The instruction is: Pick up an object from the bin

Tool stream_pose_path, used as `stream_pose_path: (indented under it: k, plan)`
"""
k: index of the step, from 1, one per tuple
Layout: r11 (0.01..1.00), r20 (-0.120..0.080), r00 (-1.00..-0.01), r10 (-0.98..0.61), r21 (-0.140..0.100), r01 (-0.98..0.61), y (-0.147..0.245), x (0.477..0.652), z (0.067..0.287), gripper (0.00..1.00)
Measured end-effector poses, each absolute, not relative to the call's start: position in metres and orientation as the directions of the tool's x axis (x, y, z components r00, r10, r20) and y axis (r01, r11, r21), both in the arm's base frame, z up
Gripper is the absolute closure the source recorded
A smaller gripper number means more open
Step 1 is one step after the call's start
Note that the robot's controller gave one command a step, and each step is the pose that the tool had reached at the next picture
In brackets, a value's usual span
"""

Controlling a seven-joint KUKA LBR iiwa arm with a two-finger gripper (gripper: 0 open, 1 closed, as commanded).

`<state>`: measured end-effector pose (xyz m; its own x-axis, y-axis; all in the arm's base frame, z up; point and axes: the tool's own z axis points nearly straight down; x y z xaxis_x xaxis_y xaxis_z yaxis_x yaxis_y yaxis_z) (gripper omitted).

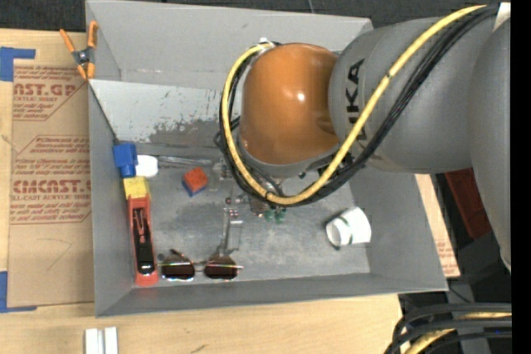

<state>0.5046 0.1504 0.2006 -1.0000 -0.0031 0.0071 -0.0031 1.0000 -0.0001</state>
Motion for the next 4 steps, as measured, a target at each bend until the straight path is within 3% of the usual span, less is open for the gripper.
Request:
stream_pose_path:
  k: [1, 2, 3, 4]
  plan:
    - [1.000, -0.001, -1.000, -0.001, 0.001, -0.001, 0.149, 0.506, 0.205, 0.00]
    - [0.992, 0.000, -0.992, -0.128, 0.001, -0.128, 0.163, 0.496, 0.145, 0.00]
    - [0.930, 0.000, -0.930, -0.369, 0.001, -0.369, 0.190, 0.483, 0.148, 0.00]
    - [0.970, -0.001, -0.970, -0.245, 0.002, -0.245, 0.199, 0.480, 0.125, 0.00]
